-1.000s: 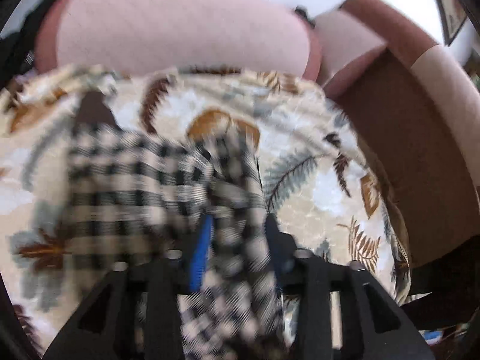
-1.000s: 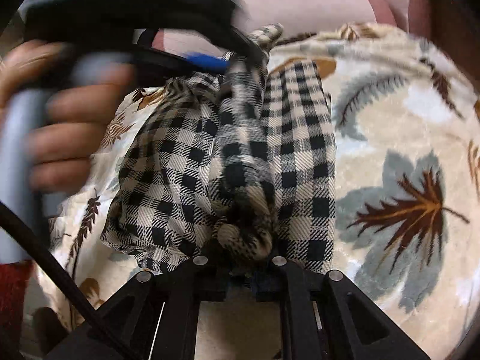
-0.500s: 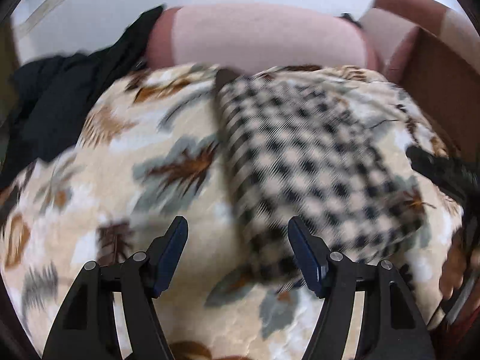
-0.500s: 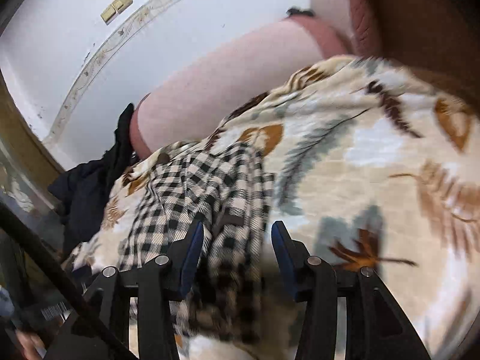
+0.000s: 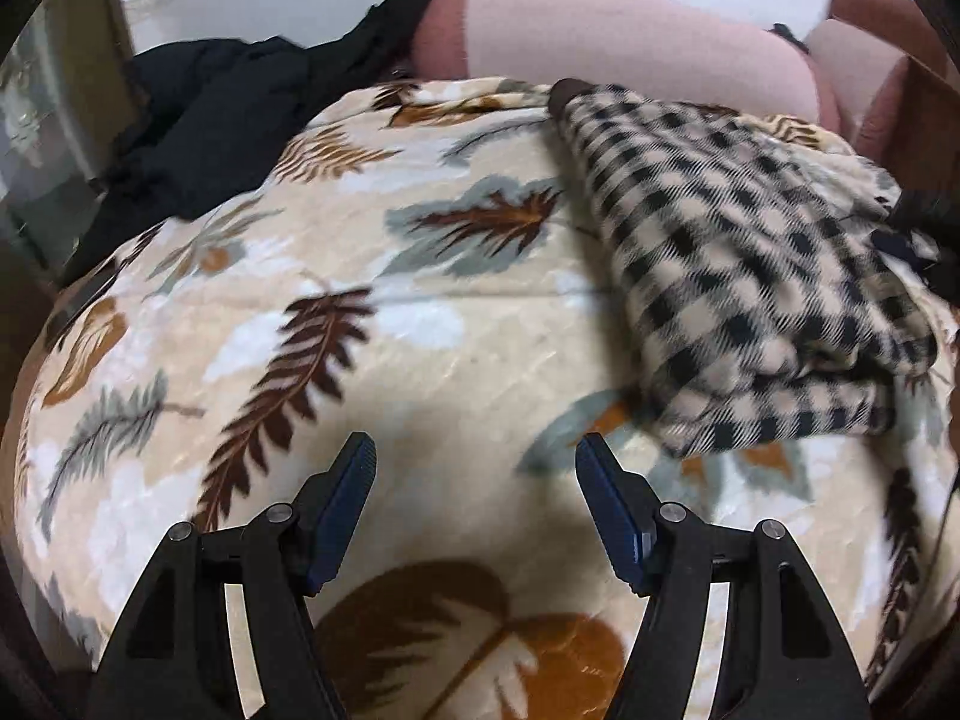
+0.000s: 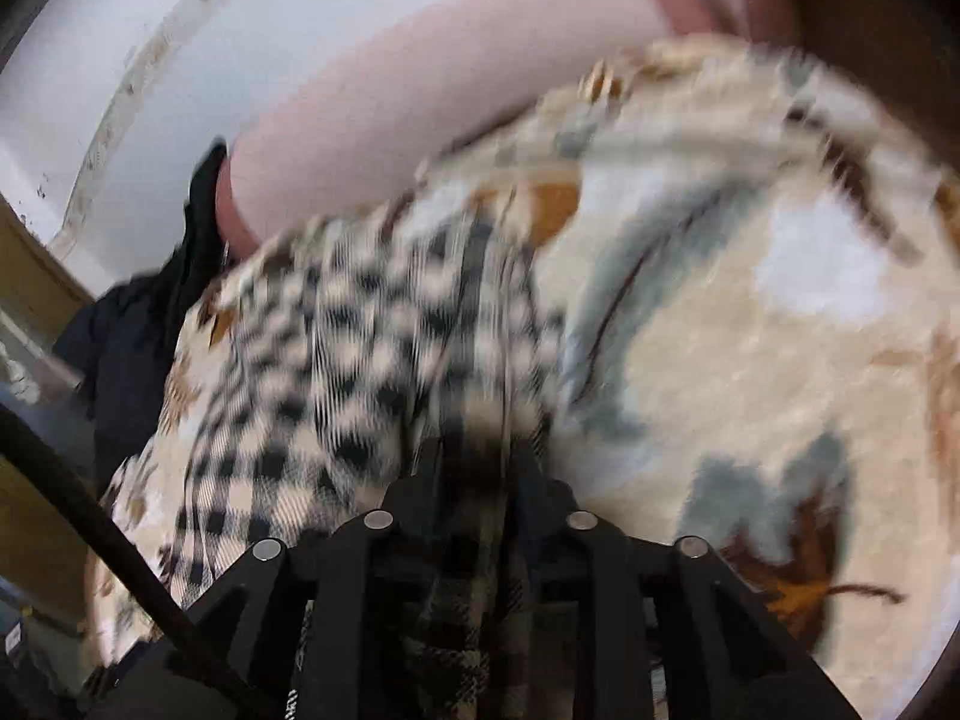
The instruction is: Fold large clothes
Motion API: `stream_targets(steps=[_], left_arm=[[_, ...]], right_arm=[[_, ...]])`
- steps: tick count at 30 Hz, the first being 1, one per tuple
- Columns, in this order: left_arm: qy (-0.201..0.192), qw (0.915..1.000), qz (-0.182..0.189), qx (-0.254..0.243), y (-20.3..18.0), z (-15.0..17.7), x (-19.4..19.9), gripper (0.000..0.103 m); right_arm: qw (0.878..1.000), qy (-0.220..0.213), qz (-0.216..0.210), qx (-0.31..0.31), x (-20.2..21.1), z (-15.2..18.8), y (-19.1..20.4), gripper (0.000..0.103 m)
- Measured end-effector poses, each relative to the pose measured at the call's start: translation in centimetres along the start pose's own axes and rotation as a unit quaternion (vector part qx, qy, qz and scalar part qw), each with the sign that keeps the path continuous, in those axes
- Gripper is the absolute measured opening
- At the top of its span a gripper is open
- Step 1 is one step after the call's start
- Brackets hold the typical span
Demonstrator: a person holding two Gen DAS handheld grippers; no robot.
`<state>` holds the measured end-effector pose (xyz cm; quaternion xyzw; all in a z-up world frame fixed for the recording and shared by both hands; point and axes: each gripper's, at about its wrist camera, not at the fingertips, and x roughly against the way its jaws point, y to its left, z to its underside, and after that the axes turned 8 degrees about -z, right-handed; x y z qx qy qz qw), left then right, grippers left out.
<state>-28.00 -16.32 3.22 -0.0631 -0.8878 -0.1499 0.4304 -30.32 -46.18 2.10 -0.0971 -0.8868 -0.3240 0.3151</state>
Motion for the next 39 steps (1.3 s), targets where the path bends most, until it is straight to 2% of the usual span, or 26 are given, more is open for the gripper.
stream_targets(steps=[1, 3, 4, 6, 8, 10, 11, 13, 14, 18, 22, 23, 24, 27, 28, 29, 30, 31, 32, 33, 34, 35, 36, 37, 39], left_arm=[[0.001, 1.0, -0.002, -0.001, -0.1, 0.3, 0.0, 0.068], [-0.001, 0.9999, -0.004, -0.01, -0.4, 0.7, 0.3, 0.068], [-0.004, 0.9999, -0.003, -0.015, -0.7, 0.7, 0.6, 0.068], [-0.01, 0.9998, 0.006, -0.014, -0.9, 0.4, 1.6, 0.068], [-0.013, 0.9997, 0.021, -0.008, -1.0, -0.2, 2.5, 0.068], [-0.013, 0.9992, 0.038, -0.003, -1.1, -1.2, 3.2, 0.068], [-0.014, 0.999, 0.042, -0.003, -1.2, -1.6, 3.5, 0.068], [-0.017, 0.9987, 0.048, -0.004, -1.4, -2.7, 3.8, 0.068], [-0.017, 0.9986, 0.051, -0.003, -1.5, -3.2, 3.8, 0.068], [-0.017, 0.9969, 0.077, 0.008, -2.4, -5.7, 3.3, 0.068], [-0.025, 0.9952, 0.093, -0.018, -5.4, -7.6, 1.7, 0.068], [-0.019, 0.9949, 0.095, -0.027, -6.3, -7.8, 1.0, 0.068], [-0.009, 0.9943, 0.1, -0.035, -6.9, -7.8, 0.3, 0.068], [0.057, 0.9914, 0.09, -0.077, -9.5, -6.9, -3.6, 0.068], [0.084, 0.9882, 0.085, -0.096, -10.4, -6.4, -5.0, 0.068], [0.089, 0.9871, 0.086, -0.101, -10.7, -6.2, -5.4, 0.068], [0.08, 0.9881, 0.085, -0.101, -10.8, -6.2, -5.3, 0.068], [0.076, 0.9881, 0.084, -0.104, -11.0, -6.3, -5.1, 0.068], [0.076, 0.9877, 0.087, -0.105, -11.0, -6.3, -4.9, 0.066], [0.076, 0.9872, 0.095, -0.102, -11.0, -6.4, -4.7, 0.065], [0.077, 0.9872, 0.098, -0.099, -11.0, -6.2, -4.4, 0.065], [0.078, 0.9873, 0.107, -0.089, -10.6, -6.1, -3.9, 0.064], [0.078, 0.9872, 0.114, -0.081, -10.0, -5.9, -3.6, 0.064], [0.078, 0.9866, 0.126, -0.069, -9.3, -5.6, -2.9, 0.064], [0.075, 0.985, 0.145, -0.056, -8.1, -5.3, -1.7, 0.064]], right_arm=[[1.0, -0.026, -0.011, -0.006, 1.0, -0.3, 0.0, 0.055], [0.996, -0.058, -0.055, -0.029, 1.9, -0.7, -0.3, 0.056], [0.993, -0.047, -0.101, -0.035, 1.2, -1.0, -0.3, 0.056], [0.996, -0.012, -0.088, -0.027, -1.1, -1.2, 0.0, 0.056], [0.996, -0.001, -0.089, -0.029, -2.1, -1.0, 0.0, 0.056], [0.993, 0.009, -0.113, -0.034, -3.7, -0.8, 0.5, 0.054], [0.992, 0.01, -0.124, -0.023, -4.2, -0.7, 1.1, 0.051], [0.991, 0.021, -0.133, 0.008, -4.8, -0.8, 2.4, 0.007], [0.99, 0.034, -0.133, 0.018, -5.1, -0.9, 2.8, 0.008], [0.994, 0.007, -0.11, -0.002, -3.1, -1.6, 2.5, 0.006], [0.998, -0.001, -0.068, -0.012, -0.4, -2.4, 0.9, 0.006], [0.999, 0.003, -0.053, -0.011, -0.4, -2.3, 0.5, 0.006], [1.0, 0.014, 0.007, 0.003, -0.9, -1.9, -0.2, 0.006], [0.999, 0.026, 0.03, 0.003, -1.1, -1.6, -1.3, 0.007], [0.999, 0.021, 0.023, -0.008, -0.3, -1.6, -2.2, 0.007], [1.0, 0.001, 0.003, -0.01, 2.1, -1.6, -3.0, 0.007], [1.0, 0.001, 0.003, -0.01, 2.1, -1.6, -3.0, 0.009], [1.0, -0.008, -0.014, -0.007, 3.0, -1.6, -3.2, 0.01], [0.999, -0.015, -0.048, -0.003, 4.0, -1.4, -3.0, 0.01], [0.993, -0.002, -0.116, -0.001, 4.7, -0.8, -2.0, 0.01], [0.993, -0.002, -0.116, -0.001, 4.7, -0.8, -2.0, 0.01], [0.99, 0.015, -0.139, 0.006, 4.4, -0.4, -1.2, 0.011], [0.99, 0.027, -0.141, 0.02, 4.1, 0.1, -0.5, 0.022], [0.99, 0.034, -0.131, 0.04, 3.7, 0.7, 0.4, 0.039], [0.991, 0.035, -0.107, 0.066, 3.0, 1.5, 1.5, 0.048]])
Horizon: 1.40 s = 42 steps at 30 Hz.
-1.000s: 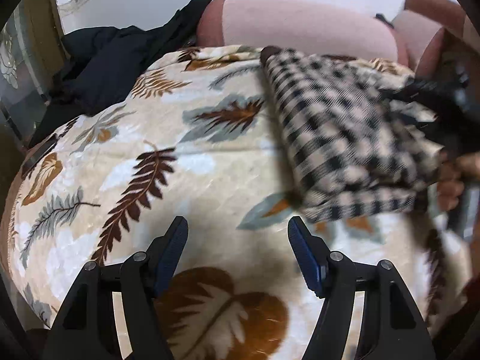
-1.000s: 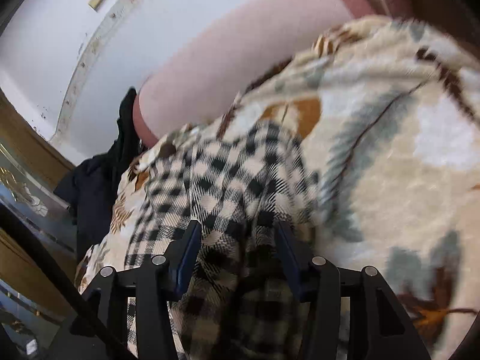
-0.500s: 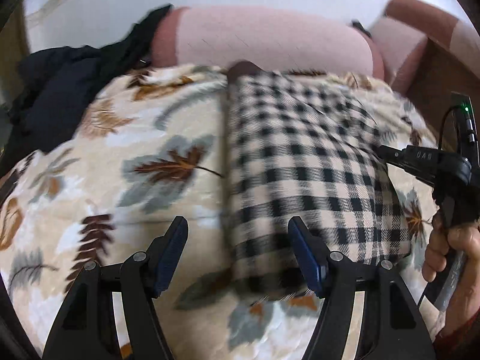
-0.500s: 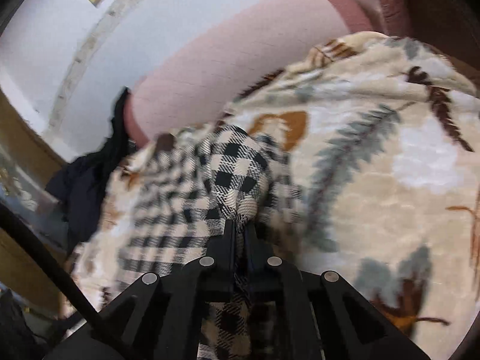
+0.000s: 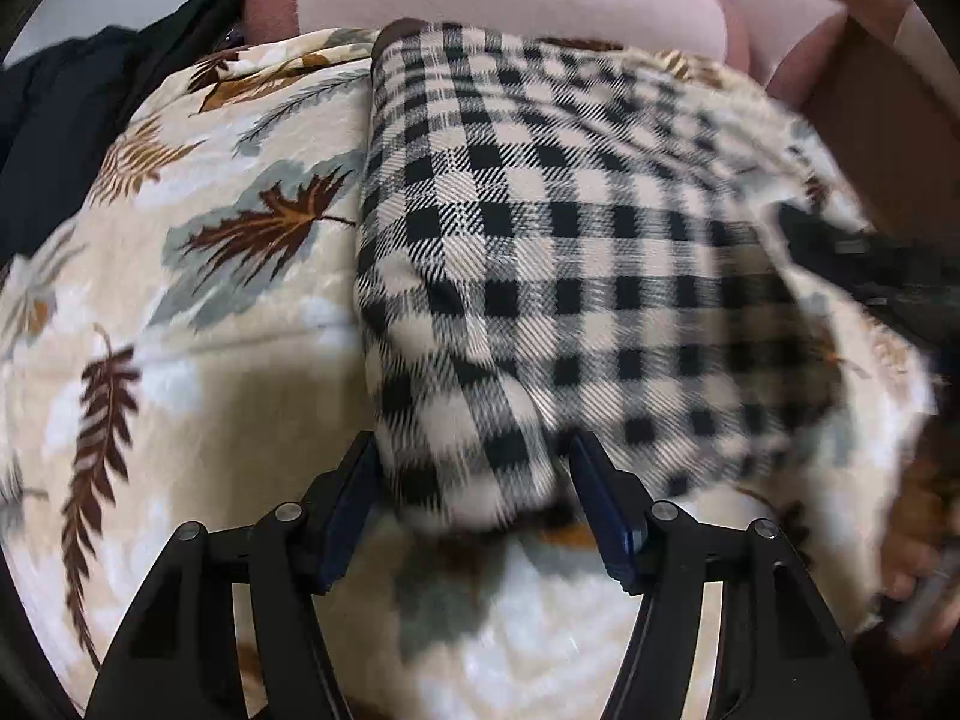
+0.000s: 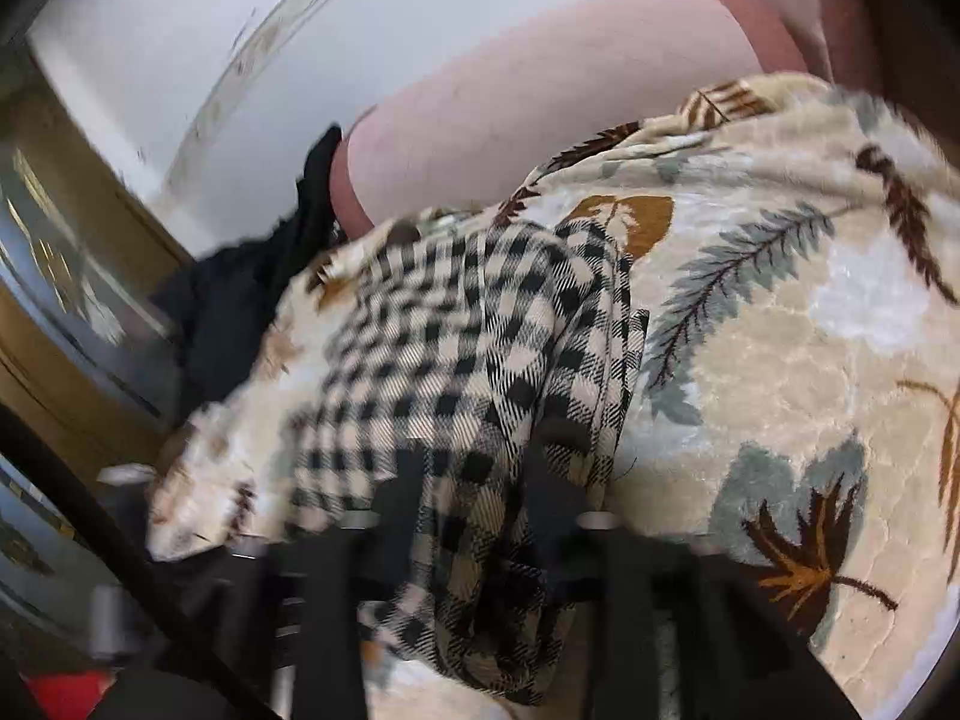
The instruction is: Fold large clothes
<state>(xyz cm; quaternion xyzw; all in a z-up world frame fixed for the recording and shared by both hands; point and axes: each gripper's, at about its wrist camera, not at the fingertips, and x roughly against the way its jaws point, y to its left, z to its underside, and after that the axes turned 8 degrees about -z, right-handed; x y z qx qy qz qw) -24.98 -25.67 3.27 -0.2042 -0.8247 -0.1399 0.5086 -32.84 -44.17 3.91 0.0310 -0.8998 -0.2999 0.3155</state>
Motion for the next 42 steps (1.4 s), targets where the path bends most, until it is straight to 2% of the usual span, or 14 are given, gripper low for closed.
stream_targets(steps=[3, 5, 12, 16, 19, 21, 24, 27, 30, 32, 33, 34, 36, 42], left_arm=[[-0.031, 0.9995, -0.002, 0.004, 0.7, 0.7, 2.4, 0.064], [-0.054, 0.9983, -0.021, 0.002, 1.0, 0.5, 3.5, 0.064], [-0.077, 0.9969, -0.016, 0.0, 0.8, -2.4, 3.6, 0.064], [-0.033, 0.9994, -0.005, -0.003, -0.9, -3.2, -0.4, 0.064], [-0.001, 0.9983, -0.043, -0.038, -1.8, -2.2, -3.7, 0.065], [-0.017, 0.9988, -0.034, -0.03, -1.3, -1.8, -3.6, 0.065], [-0.008, 0.9999, -0.008, -0.011, -0.1, -2.1, -2.5, 0.064], [-0.034, 0.9994, -0.005, -0.004, 1.4, -1.7, -0.1, 0.064], [-0.055, 0.9984, -0.012, -0.001, 2.2, -1.1, 1.4, 0.064], [-0.062, 0.9977, -0.029, -0.003, 2.5, -0.8, 1.9, 0.064], [-0.063, 0.9973, -0.038, -0.004, 2.5, -0.6, 2.0, 0.064], [-0.063, 0.997, -0.045, -0.004, 2.6, -0.4, 2.1, 0.064], [-0.066, 0.9968, -0.044, -0.001, 3.0, -0.2, 2.7, 0.064], [-0.06, 0.9973, -0.042, 0.0, 2.8, -0.9, 2.1, 0.064]], right_arm=[[1.0, 0.011, -0.012, -0.013, -1.7, 0.5, 0.2, 0.048], [0.999, 0.046, -0.02, -0.022, -3.9, 1.2, 0.6, 0.008], [0.999, 0.029, 0.029, -0.021, -1.1, 0.8, 0.0, 0.004], [0.995, 0.058, 0.07, -0.042, -1.5, 2.0, -2.3, 0.004], [0.991, 0.087, 0.076, -0.064, -2.8, 2.9, -4.1, 0.005], [0.991, 0.094, 0.062, -0.067, -2.7, 2.6, -4.3, 0.008], [0.994, 0.065, 0.034, -0.075, -0.6, 1.3, -4.1, 0.03], [0.997, 0.048, 0.015, -0.053, 1.0, 0.6, -2.8, 0.043], [0.997, 0.076, -0.007, -0.01, 0.8, 1.8, -0.8, 0.057], [0.995, 0.097, 0.009, 0.026, -0.5, 3.4, 0.7, 0.057], [0.993, 0.107, 0.024, 0.044, -1.0, 4.3, 1.0, 0.039], [0.991, 0.119, 0.035, 0.055, -1.6, 4.8, 1.4, 0.006], [0.986, 0.153, 0.051, 0.047, -1.7, 6.0, 1.1, 0.007], [0.984, 0.167, 0.06, 0.019, -0.2, 6.8, -1.2, 0.007]])
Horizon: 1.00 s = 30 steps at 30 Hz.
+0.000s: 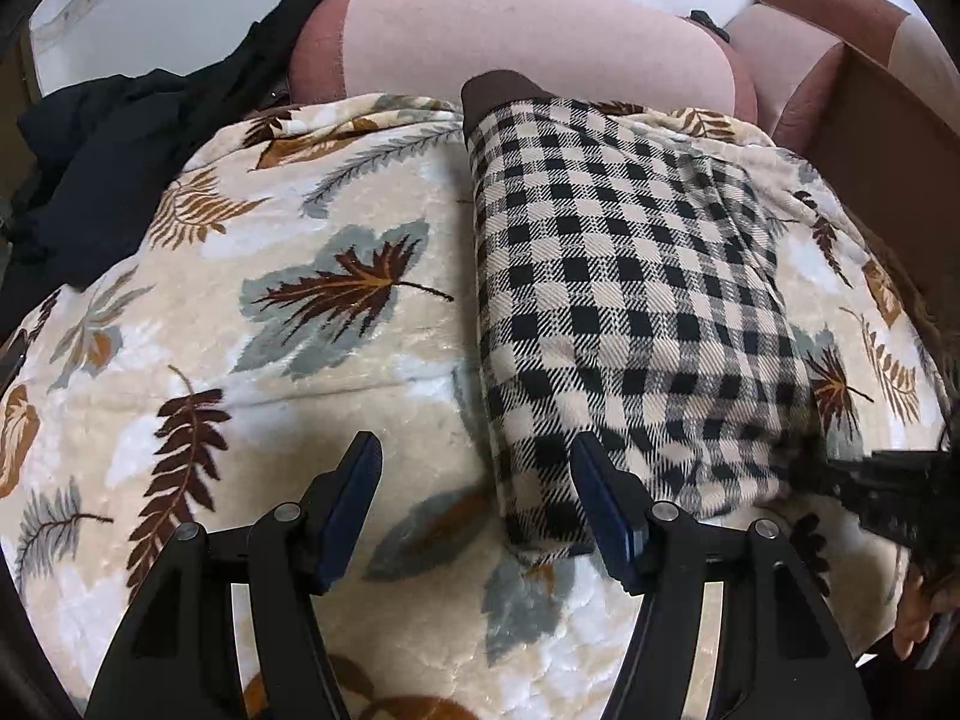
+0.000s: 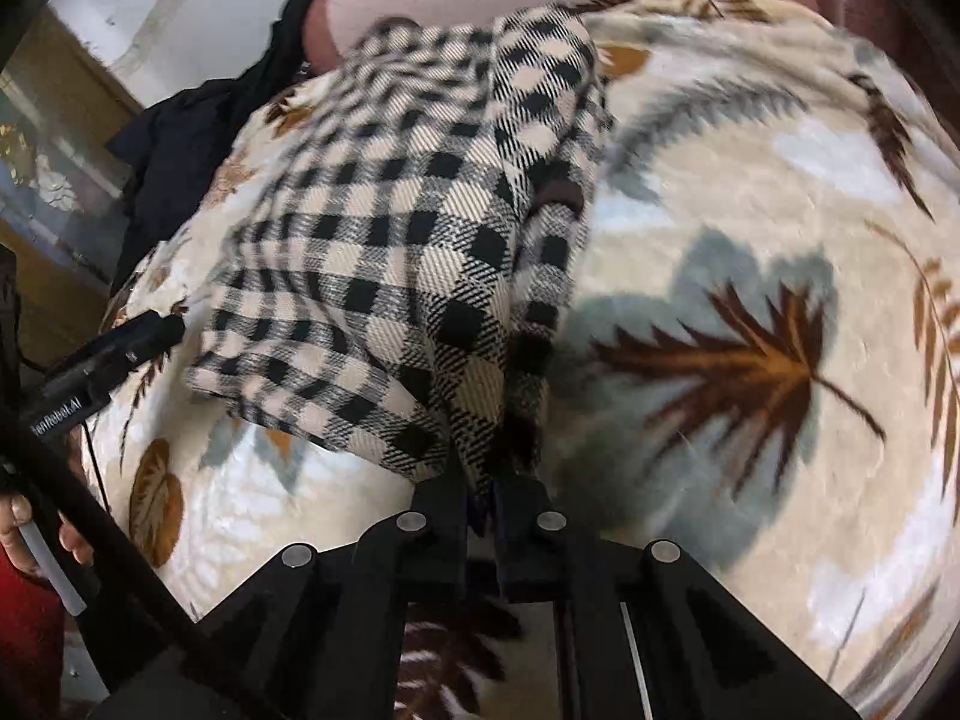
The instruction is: Fold large clothes
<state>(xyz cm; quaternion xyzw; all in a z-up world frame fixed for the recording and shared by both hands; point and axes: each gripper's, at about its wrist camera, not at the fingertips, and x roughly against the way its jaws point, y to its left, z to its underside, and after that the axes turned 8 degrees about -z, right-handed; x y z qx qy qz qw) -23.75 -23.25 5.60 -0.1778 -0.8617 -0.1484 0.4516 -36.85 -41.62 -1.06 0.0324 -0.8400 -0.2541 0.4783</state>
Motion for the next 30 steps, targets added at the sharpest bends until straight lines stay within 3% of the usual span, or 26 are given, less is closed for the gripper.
stream_targets(steps=[3, 6, 8, 9, 10, 11, 12, 13, 15, 18, 19, 20, 21, 22, 24, 25, 27, 30], left_arm=[[0.026, 0.9997, -0.003, -0.004, -1.0, -0.2, -2.3, 0.065], [0.044, 0.999, -0.013, -0.006, -1.7, 0.2, -4.0, 0.065], [0.041, 0.9988, -0.023, -0.014, -2.1, 0.6, -4.2, 0.065], [0.035, 0.9986, -0.031, -0.022, -2.4, 0.7, -4.1, 0.065], [0.03, 0.9983, -0.038, -0.032, -2.7, 0.8, -4.0, 0.065], [0.025, 0.9978, -0.045, -0.042, -3.0, 1.0, -3.9, 0.065], [0.02, 0.9971, -0.051, -0.053, -3.3, 1.2, -3.6, 0.065], [0.014, 0.9963, -0.057, -0.063, -3.7, 1.5, -3.4, 0.065], [0.009, 0.9955, -0.062, -0.071, -3.9, 1.6, -3.2, 0.065], [0.014, 0.9961, -0.054, -0.068, -3.6, 1.4, -2.8, 0.064], [0.017, 0.9967, -0.044, -0.065, -3.4, 1.3, -2.3, 0.064], [0.016, 0.9975, -0.029, -0.062, -3.1, 1.1, -1.6, 0.064], [0.012, 0.998, -0.019, -0.058, -2.7, 1.0, -1.1, 0.064], [0.002, 0.9986, -0.006, -0.053, -2.2, 0.8, -0.3, 0.064], [-0.017, 0.9987, 0.001, -0.047, -1.7, 0.6, 1.0, 0.064], [-0.023, 0.9987, 0.0, -0.047, -1.7, 0.6, 1.4, 0.064], [-0.033, 0.9985, 0.001, -0.045, -1.7, 0.9, 2.4, 0.064], [-0.059, 0.997, -0.019, -0.046, -2.1, 2.3, 4.2, 0.064]], right_arm=[[1.0, 0.017, 0.007, 0.021, -0.1, 0.0, 0.7, 0.008], [1.0, 0.004, -0.027, -0.01, 0.7, -1.5, 0.3, 0.017], [0.998, -0.044, -0.038, -0.035, 2.2, -3.1, -0.4, 0.023], [0.992, -0.108, -0.043, -0.048, 3.9, -4.7, -0.5, 0.023], [0.992, -0.108, -0.043, -0.048, 3.9, -4.7, -0.5, 0.023], [0.984, -0.162, -0.058, -0.055, 4.6, -6.6, 0.0, 0.024], [0.984, -0.162, -0.058, -0.055, 4.6, -6.6, 0.0, 0.024], [0.98, -0.178, -0.081, -0.041, 3.4, -9.2, 1.2, 0.024], [0.98, -0.173, -0.095, -0.037, 2.5, -10.1, 1.5, 0.024], [0.982, -0.128, -0.122, -0.059, -2.6, -12.8, 1.5, 0.025], [0.988, -0.098, -0.072, -0.091, -5.5, -13.3, 0.7, 0.024], [0.99, -0.097, -0.024, -0.103, -5.9, -13.3, -0.1, 0.018], [0.99, -0.097, -0.024, -0.103, -5.9, -13.3, -0.1, 0.01], [0.989, -0.105, -0.006, -0.105, -5.6, -13.2, -0.4, 0.011], [0.985, -0.131, 0.015, -0.11, -3.8, -13.3, -0.3, 0.018], [0.984, -0.144, 0.026, -0.105, -2.8, -13.2, -0.1, 0.031], [0.982, -0.168, 0.041, -0.083, -1.3, -12.8, 0.5, 0.042], [0.982, -0.173, 0.061, -0.043, -0.2, -11.4, 2.0, 0.042]])
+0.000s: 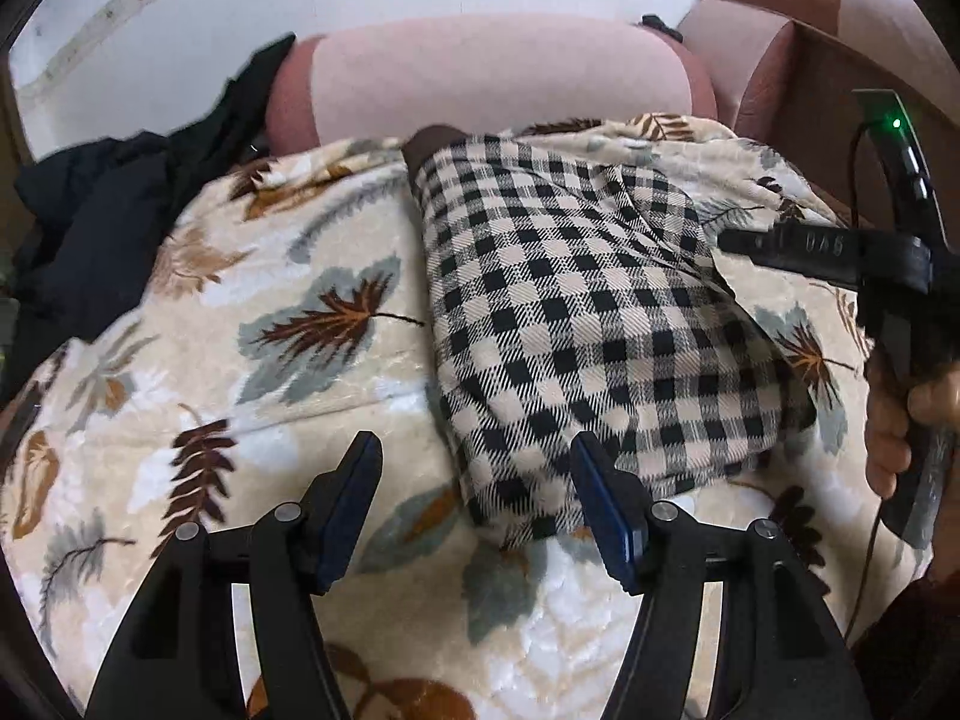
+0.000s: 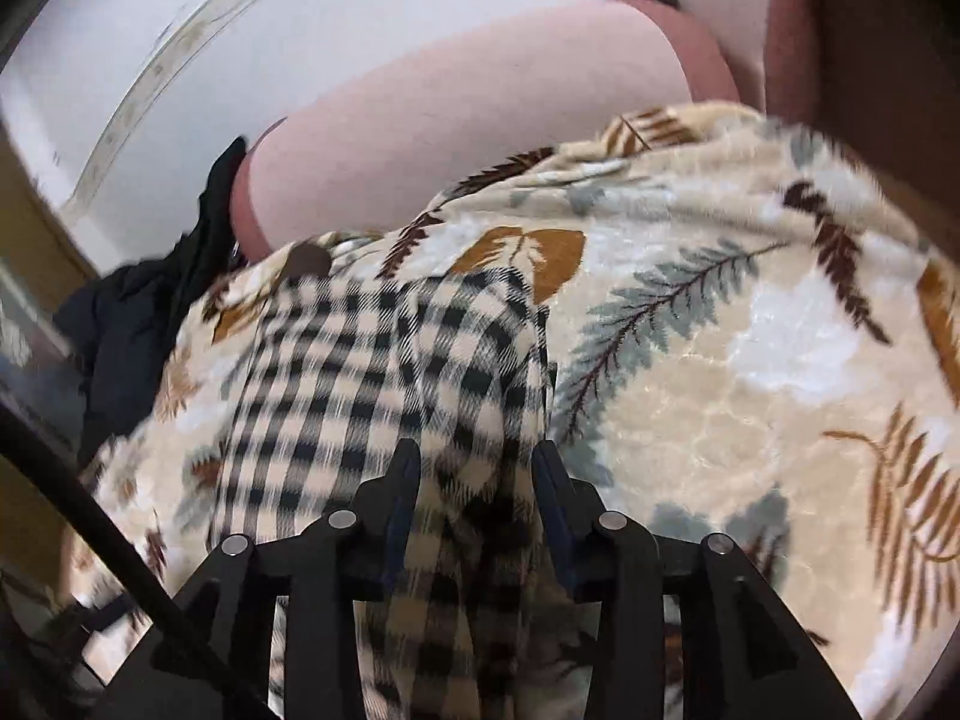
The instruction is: Fold large clothes
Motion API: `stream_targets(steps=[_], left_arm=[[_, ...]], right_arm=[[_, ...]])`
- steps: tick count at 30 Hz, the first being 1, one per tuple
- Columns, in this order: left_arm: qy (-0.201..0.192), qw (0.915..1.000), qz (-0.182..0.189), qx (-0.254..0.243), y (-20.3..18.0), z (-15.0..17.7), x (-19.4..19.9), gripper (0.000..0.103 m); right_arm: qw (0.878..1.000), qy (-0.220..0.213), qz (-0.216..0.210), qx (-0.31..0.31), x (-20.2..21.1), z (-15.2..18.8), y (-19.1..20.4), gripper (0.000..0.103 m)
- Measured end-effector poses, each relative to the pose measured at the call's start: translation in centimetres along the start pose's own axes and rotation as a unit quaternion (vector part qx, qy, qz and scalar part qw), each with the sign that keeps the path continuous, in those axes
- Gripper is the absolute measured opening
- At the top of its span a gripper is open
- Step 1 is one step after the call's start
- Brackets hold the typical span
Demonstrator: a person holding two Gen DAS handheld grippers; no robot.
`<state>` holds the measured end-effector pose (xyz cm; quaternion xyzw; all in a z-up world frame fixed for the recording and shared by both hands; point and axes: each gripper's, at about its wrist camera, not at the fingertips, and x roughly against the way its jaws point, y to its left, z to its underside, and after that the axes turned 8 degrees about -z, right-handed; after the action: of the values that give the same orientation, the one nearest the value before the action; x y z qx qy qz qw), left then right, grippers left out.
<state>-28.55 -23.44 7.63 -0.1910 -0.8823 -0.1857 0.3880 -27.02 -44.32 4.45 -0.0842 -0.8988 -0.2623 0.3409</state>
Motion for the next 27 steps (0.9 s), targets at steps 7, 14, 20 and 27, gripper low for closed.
stream_targets(steps=[7, 14, 20, 27], left_arm=[[-0.034, 0.9969, -0.059, 0.039, 1.0, 4.2, 4.0, 0.074], [-0.085, 0.9896, -0.091, 0.072, 3.5, 6.0, 8.3, 0.08], [-0.094, 0.9846, -0.098, 0.11, 6.7, 7.4, 10.5, 0.084], [-0.099, 0.9807, -0.128, 0.11, 7.9, 8.7, 10.7, 0.084]], right_arm=[[0.997, -0.012, 0.03, 0.064, 4.6, 4.9, 0.9, 0.042], [0.994, 0.111, -0.004, 0.016, 1.5, 9.7, 0.5, 0.04], [0.996, 0.052, -0.002, 0.066, 5.3, 10.6, 4.1, 0.04], [0.992, 0.055, -0.101, 0.054, 2.1, 10.2, 8.5, 0.04]])
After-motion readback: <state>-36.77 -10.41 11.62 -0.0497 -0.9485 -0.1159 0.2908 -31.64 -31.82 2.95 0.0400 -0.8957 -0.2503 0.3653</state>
